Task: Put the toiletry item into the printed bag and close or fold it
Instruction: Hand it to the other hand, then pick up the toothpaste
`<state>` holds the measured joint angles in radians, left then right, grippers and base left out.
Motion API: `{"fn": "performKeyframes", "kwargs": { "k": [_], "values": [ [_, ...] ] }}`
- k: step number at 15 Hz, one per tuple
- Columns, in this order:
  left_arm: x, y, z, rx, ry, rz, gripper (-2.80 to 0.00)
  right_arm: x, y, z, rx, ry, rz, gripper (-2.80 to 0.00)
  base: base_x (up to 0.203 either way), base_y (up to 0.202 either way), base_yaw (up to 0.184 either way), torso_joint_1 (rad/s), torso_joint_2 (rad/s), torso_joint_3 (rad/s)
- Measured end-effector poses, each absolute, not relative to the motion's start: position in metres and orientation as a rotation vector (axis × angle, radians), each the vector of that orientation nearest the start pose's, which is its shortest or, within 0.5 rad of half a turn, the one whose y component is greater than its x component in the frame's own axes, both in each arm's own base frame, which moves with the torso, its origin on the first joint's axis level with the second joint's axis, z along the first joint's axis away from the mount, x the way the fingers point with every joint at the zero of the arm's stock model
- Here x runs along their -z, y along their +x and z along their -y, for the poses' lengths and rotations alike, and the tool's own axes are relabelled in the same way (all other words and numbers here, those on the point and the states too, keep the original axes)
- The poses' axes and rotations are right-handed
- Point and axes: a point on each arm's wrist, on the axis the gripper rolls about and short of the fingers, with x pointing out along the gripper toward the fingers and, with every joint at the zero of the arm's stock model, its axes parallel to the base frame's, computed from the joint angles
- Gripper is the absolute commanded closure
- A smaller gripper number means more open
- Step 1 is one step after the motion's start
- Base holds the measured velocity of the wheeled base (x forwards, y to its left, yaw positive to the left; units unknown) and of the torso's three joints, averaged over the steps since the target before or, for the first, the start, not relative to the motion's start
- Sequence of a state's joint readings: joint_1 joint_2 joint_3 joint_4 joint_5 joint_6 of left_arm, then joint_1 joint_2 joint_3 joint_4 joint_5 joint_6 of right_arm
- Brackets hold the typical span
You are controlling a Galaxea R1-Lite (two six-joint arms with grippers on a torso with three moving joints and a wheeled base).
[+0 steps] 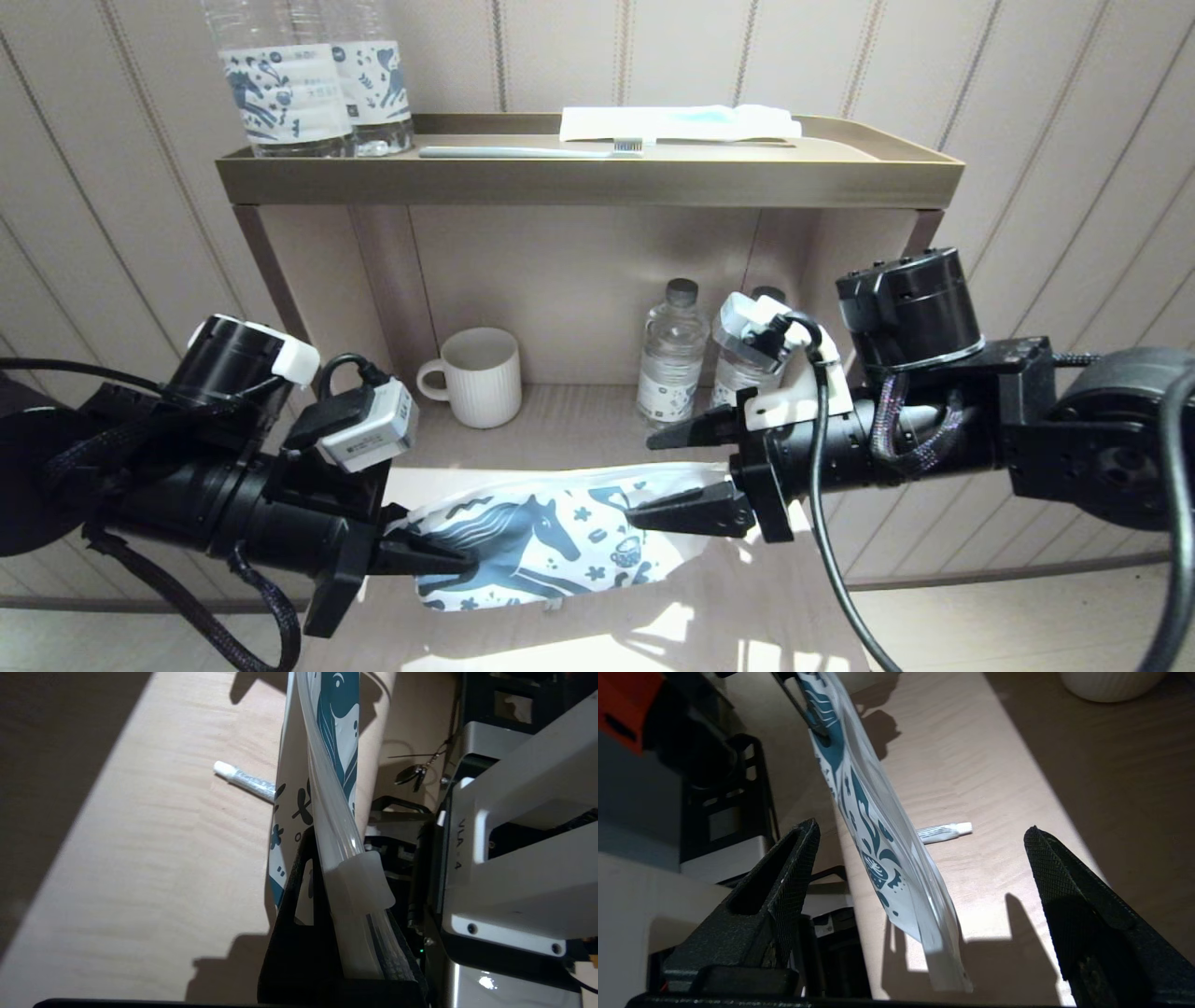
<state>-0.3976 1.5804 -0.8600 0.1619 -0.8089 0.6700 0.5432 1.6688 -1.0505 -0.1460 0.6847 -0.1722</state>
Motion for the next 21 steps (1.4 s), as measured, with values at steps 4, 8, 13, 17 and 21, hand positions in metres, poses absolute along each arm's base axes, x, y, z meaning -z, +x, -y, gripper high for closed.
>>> {"fn": "performKeyframes", "kwargs": {
  "k": [4, 8, 13, 17, 21],
  "values": [
    [-0.170, 0.221, 0.093, 1.225, 0.398, -0.528, 0.00, -0.223, 0.263, -0.177, -1.053, -0.107, -0.476, -2.80, 0.000, 0.000, 0.000, 0.000, 0.00, 0.000],
    [-0.173, 0.217, 0.074, 1.125, 0.396, -0.534, 0.00, -0.228, 0.264, -0.190, -0.867, -0.081, -0.607, -2.80, 0.000, 0.000, 0.000, 0.000, 0.00, 0.000],
    [-0.181, 0.195, 0.045, 0.989, 0.347, -0.532, 0.00, -0.222, 0.258, -0.191, -0.784, -0.046, -0.737, 0.00, 0.000, 0.000, 0.000, 0.000, 0.00, 0.000],
    [-0.193, 0.176, 0.040, 0.894, 0.211, -0.553, 0.00, -0.233, 0.244, -0.195, -0.720, -0.046, -0.873, 0.00, 0.000, 0.000, 0.000, 0.000, 0.00, 0.000],
    [-0.197, 0.162, 0.036, 0.772, 0.122, -0.589, 0.00, -0.242, 0.236, -0.209, -0.577, -0.096, -0.975, 0.00, 0.000, 0.000, 0.000, 0.000, 0.00, 0.000]
  ]
}}
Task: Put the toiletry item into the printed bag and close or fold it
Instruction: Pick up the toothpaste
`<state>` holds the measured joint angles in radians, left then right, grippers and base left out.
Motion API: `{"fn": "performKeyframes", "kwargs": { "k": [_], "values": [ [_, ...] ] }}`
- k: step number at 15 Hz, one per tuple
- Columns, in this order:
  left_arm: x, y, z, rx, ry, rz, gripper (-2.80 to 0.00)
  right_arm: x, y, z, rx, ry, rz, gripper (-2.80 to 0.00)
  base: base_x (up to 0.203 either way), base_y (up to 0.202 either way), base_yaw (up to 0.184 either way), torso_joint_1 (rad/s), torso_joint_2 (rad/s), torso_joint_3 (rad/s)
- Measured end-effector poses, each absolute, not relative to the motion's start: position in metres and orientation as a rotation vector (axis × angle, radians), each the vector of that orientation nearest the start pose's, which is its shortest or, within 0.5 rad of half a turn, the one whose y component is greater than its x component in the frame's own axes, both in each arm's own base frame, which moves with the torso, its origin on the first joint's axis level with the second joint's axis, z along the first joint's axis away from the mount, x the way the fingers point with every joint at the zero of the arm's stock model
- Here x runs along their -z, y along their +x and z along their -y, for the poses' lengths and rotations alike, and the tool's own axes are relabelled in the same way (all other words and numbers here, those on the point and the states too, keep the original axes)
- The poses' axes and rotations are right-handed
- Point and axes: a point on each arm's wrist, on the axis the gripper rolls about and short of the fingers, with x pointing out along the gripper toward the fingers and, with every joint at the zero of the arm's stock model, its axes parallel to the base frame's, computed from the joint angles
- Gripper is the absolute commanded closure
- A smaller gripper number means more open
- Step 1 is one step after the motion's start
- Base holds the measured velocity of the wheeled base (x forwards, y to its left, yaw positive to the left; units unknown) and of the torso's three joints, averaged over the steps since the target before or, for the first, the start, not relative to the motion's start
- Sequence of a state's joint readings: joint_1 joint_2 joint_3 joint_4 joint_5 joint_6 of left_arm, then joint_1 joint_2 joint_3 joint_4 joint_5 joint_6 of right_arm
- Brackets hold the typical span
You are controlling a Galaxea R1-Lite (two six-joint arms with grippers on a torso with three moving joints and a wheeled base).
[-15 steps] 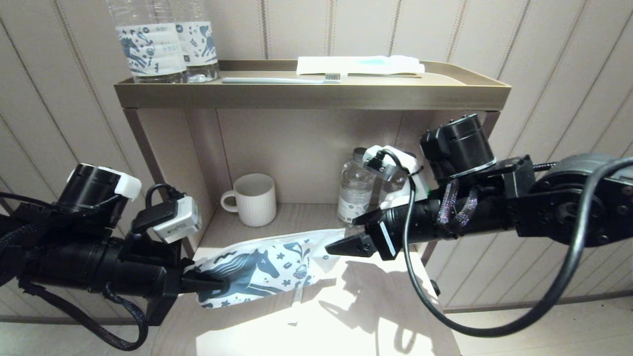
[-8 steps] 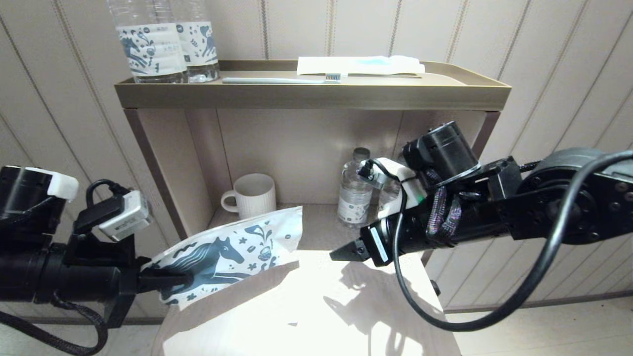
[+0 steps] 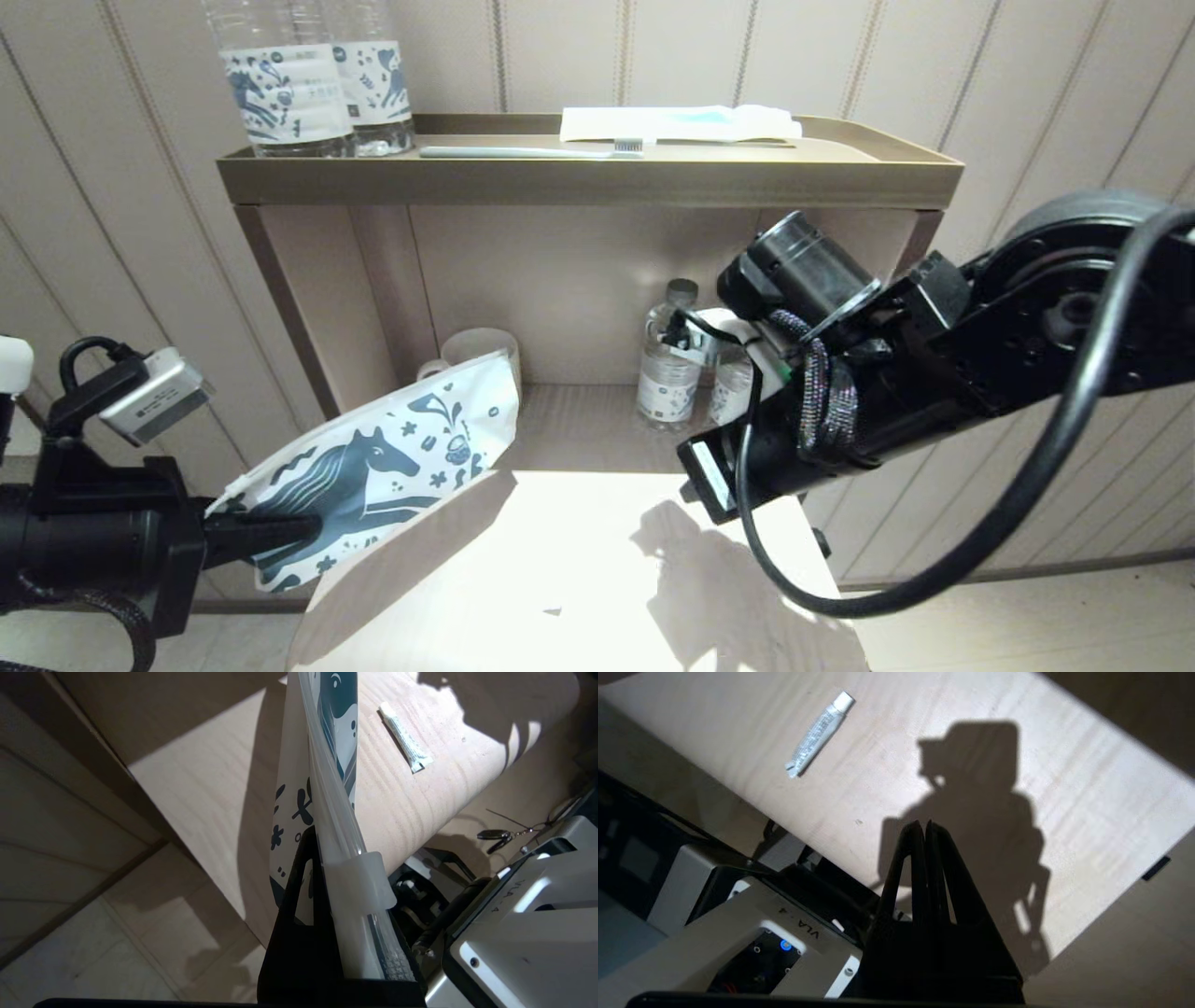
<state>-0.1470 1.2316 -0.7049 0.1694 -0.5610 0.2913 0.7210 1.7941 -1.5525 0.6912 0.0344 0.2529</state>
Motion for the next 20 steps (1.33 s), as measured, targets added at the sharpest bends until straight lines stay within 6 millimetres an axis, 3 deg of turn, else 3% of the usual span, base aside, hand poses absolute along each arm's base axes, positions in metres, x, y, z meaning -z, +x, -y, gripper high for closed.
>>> {"fn": "performKeyframes", "kwargs": {
  "k": [3, 4, 5, 8, 13, 20],
  "values": [
    [-0.200, 0.157, 0.035, 0.720, 0.098, -0.591, 0.00, -0.239, 0.237, -0.229, -0.531, -0.141, -1.035, 0.00, 0.000, 0.000, 0.000, 0.000, 0.00, 0.000],
    [-0.201, 0.156, 0.034, 0.711, 0.083, -0.591, 0.00, -0.237, 0.237, -0.237, -0.537, -0.147, -1.039, -1.99, 0.000, 0.000, 0.000, 0.000, 0.00, 0.000],
    [-0.203, 0.154, 0.034, 0.705, 0.069, -0.589, 0.00, -0.236, 0.237, -0.246, -0.544, -0.154, -1.035, -2.80, 0.000, 0.000, 0.000, 0.000, 0.00, 0.000],
    [-0.204, 0.151, 0.034, 0.700, 0.065, -0.583, 0.00, -0.233, 0.237, -0.275, -0.550, -0.157, -1.011, -2.80, 0.000, 0.000, 0.000, 0.000, 0.00, 0.000],
    [-0.203, 0.149, 0.033, 0.701, 0.070, -0.581, 0.00, -0.207, 0.240, -0.306, -0.527, -0.179, -1.101, -2.80, 0.000, 0.000, 0.000, 0.000, 0.00, 0.000],
    [-0.200, 0.149, 0.034, 0.706, 0.073, -0.590, 0.00, -0.187, 0.246, -0.315, -0.490, -0.186, -1.159, -2.80, 0.000, 0.000, 0.000, 0.000, 0.00, 0.000]
  ]
}}
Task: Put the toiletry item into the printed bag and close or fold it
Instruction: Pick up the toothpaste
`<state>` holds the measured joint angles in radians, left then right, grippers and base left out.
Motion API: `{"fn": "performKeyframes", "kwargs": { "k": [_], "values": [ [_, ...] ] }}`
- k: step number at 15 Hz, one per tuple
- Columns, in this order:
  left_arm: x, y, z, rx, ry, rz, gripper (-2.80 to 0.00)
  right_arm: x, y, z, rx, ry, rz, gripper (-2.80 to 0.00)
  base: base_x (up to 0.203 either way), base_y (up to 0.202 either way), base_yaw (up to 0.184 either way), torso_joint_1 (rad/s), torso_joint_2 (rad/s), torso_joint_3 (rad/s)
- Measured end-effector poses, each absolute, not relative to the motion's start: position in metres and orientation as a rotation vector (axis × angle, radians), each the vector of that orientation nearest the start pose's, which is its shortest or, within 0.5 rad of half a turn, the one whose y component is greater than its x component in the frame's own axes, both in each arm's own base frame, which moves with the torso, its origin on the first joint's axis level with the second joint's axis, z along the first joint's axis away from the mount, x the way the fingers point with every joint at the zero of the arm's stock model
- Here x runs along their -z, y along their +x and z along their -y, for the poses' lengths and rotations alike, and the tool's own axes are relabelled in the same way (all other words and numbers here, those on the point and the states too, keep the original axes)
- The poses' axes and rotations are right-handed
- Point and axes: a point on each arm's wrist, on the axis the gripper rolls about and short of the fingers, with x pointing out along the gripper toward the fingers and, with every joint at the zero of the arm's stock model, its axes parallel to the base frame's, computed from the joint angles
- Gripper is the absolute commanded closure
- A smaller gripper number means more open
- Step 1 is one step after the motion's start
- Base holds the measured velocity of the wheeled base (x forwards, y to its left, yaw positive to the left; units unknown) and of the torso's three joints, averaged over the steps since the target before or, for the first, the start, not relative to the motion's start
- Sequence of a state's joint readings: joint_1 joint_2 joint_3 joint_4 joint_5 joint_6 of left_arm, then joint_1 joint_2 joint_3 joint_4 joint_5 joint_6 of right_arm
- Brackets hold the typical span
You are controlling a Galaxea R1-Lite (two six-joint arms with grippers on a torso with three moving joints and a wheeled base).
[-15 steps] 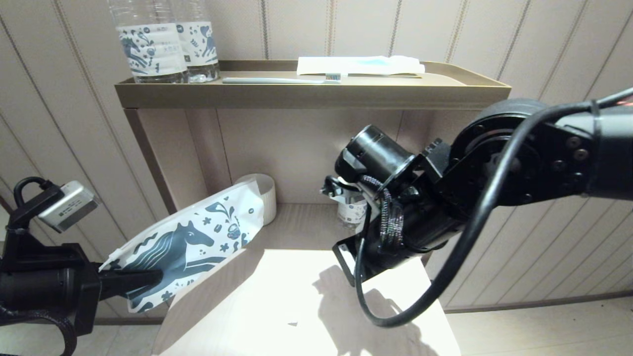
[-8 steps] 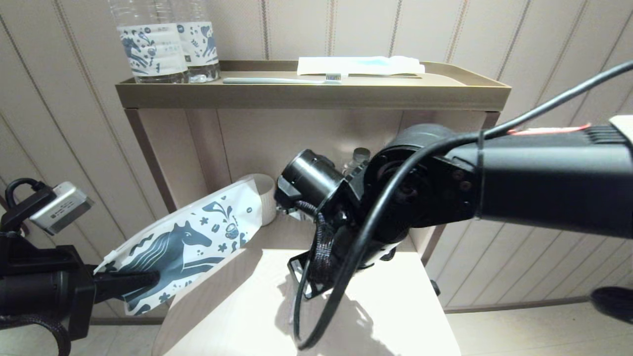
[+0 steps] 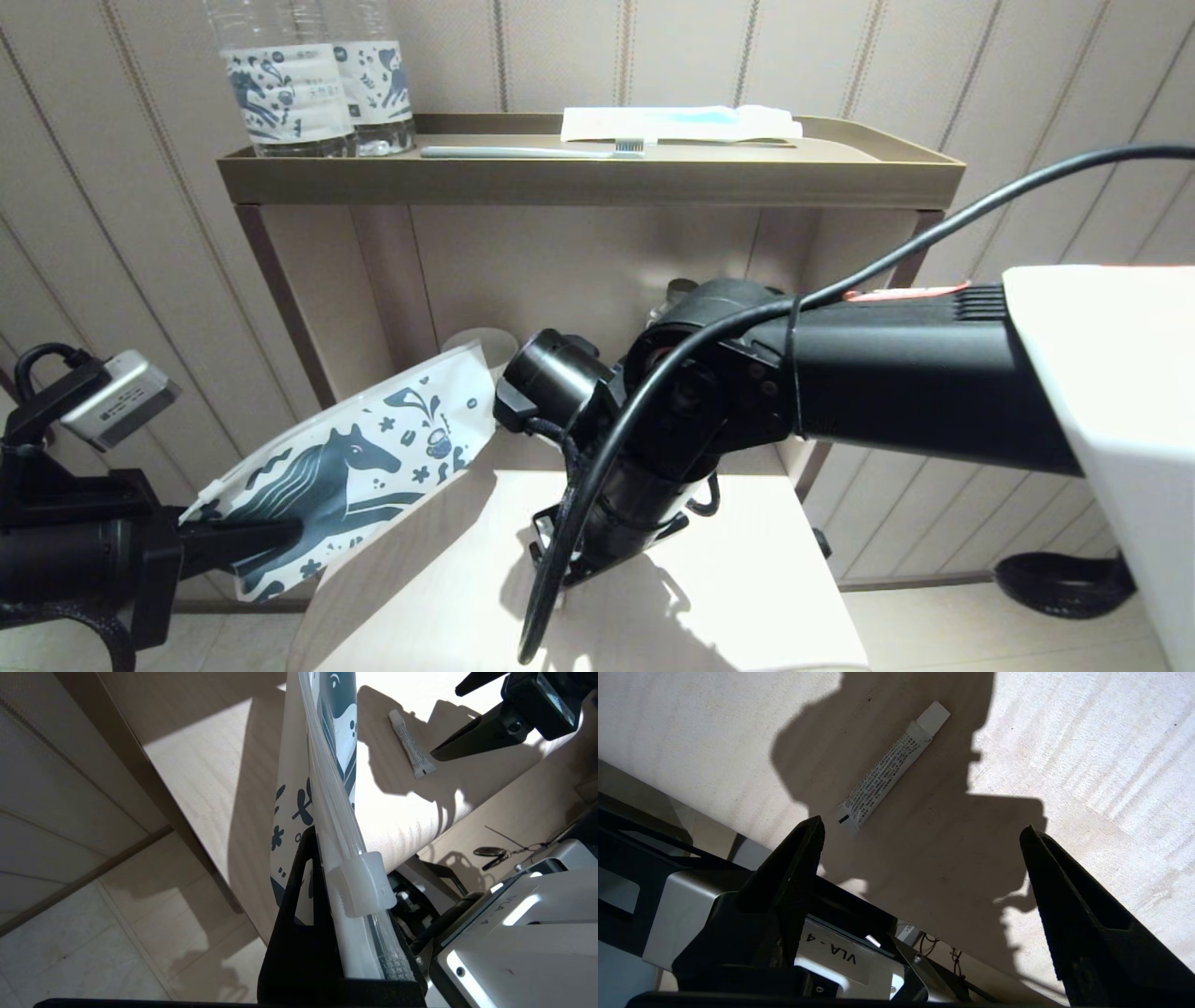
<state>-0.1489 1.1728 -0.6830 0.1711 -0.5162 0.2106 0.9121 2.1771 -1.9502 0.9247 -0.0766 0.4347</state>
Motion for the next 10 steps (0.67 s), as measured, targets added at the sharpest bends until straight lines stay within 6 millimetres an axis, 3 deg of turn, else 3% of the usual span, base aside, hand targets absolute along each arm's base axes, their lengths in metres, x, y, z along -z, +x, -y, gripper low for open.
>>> {"fn": "performKeyframes", "kwargs": {
  "k": [10],
  "values": [
    [-0.1972, 0.1494, 0.0344, 0.716, 0.072, -0.602, 0.00, -0.1761, 0.2446, -0.3226, -0.446, -0.240, -1.150, -2.80, 0.000, 0.000, 0.000, 0.000, 0.00, 0.000]
  ]
}}
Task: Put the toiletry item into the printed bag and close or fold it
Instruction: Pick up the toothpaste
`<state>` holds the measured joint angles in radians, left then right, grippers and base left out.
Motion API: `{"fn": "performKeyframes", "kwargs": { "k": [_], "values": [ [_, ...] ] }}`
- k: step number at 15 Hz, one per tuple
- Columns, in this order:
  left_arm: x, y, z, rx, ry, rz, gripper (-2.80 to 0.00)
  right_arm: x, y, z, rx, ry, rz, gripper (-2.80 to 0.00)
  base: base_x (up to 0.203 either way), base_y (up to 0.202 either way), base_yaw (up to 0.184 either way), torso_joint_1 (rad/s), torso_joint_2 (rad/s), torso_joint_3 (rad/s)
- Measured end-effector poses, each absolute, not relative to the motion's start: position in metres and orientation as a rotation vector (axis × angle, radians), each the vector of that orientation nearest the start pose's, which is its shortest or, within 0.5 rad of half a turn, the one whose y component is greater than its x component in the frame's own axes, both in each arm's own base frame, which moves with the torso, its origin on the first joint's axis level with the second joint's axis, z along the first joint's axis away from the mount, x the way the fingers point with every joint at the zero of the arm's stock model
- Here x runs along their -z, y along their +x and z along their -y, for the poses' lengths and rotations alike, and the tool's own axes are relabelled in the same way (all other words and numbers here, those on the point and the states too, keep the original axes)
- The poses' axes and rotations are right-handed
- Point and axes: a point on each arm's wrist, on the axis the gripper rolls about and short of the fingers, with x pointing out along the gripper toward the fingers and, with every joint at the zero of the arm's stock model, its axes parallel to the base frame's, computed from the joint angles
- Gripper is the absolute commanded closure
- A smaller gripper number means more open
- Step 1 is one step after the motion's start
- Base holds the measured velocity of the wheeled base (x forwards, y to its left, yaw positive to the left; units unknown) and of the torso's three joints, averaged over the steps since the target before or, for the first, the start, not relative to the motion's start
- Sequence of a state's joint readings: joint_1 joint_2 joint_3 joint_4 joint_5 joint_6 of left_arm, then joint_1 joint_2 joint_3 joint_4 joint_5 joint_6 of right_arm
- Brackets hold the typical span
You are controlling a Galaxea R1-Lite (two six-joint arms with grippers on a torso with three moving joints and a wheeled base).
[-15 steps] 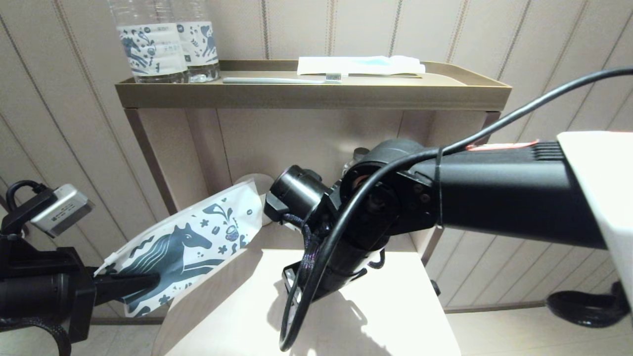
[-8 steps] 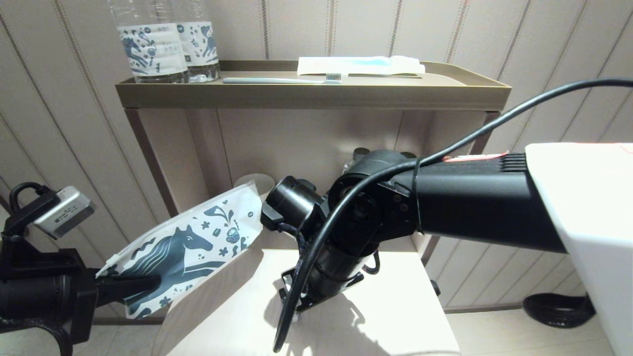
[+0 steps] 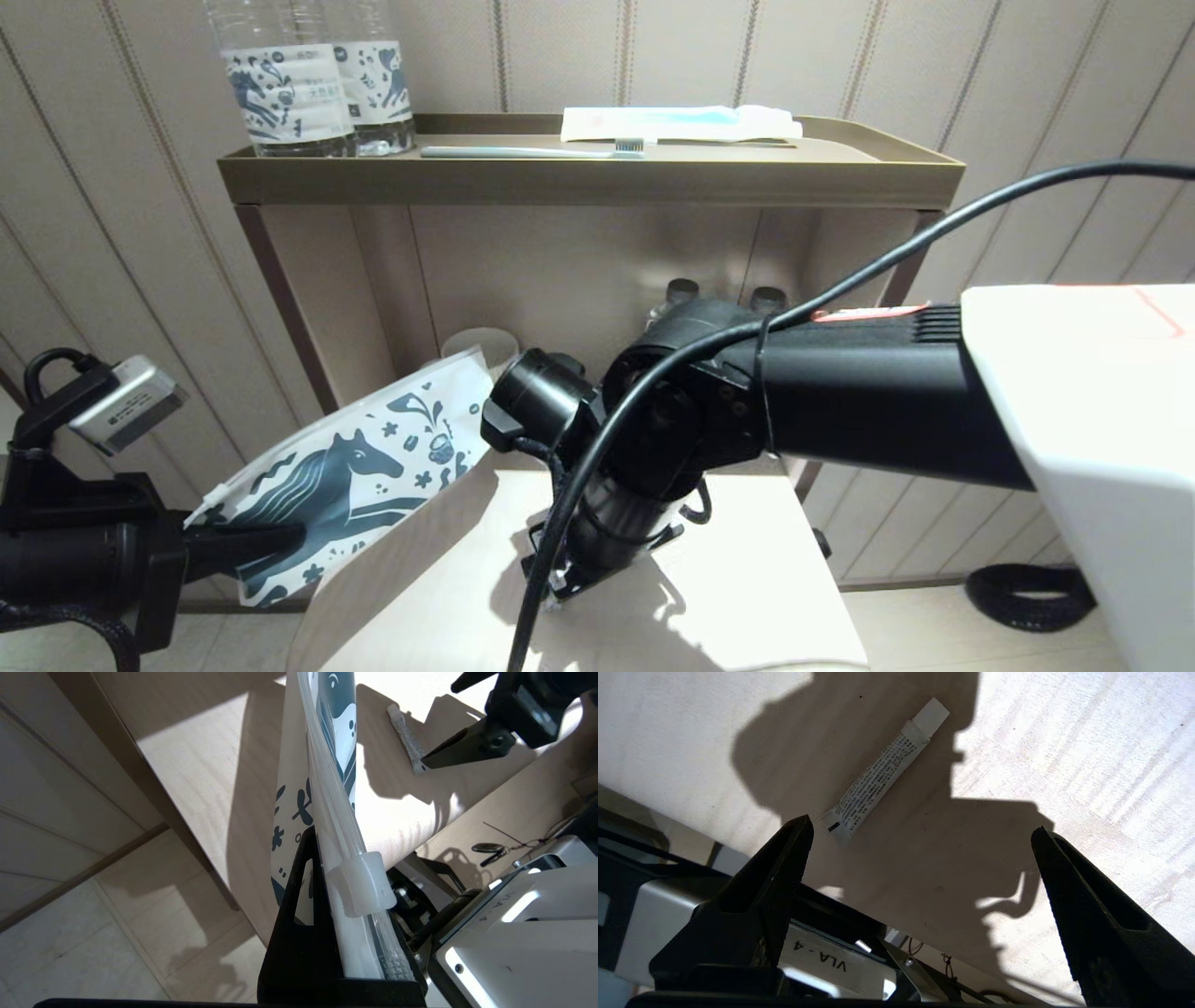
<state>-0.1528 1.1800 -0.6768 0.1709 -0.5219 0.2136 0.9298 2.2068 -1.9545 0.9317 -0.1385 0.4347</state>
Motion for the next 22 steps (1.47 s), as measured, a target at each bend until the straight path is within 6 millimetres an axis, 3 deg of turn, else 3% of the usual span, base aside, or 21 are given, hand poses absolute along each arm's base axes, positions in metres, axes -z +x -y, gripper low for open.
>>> {"fn": "performKeyframes", "kwargs": {
  "k": [4, 12, 22],
  "values": [
    [-0.197, 0.149, 0.034, 0.719, 0.070, -0.601, 0.00, -0.162, 0.242, -0.334, -0.400, -0.291, -1.125, -2.80, 0.000, 0.000, 0.000, 0.000, 0.00, 0.000],
    [-0.194, 0.149, 0.035, 0.722, 0.070, -0.608, 0.00, -0.154, 0.249, -0.342, -0.401, -0.265, -1.078, -2.80, 0.000, 0.000, 0.000, 0.000, 0.00, 0.000],
    [-0.192, 0.147, 0.039, 0.749, 0.076, -0.621, 0.00, -0.160, 0.259, -0.326, -0.310, -0.271, -1.054, -2.80, 0.000, 0.000, 0.000, 0.000, 0.00, 0.000]
  ]
}}
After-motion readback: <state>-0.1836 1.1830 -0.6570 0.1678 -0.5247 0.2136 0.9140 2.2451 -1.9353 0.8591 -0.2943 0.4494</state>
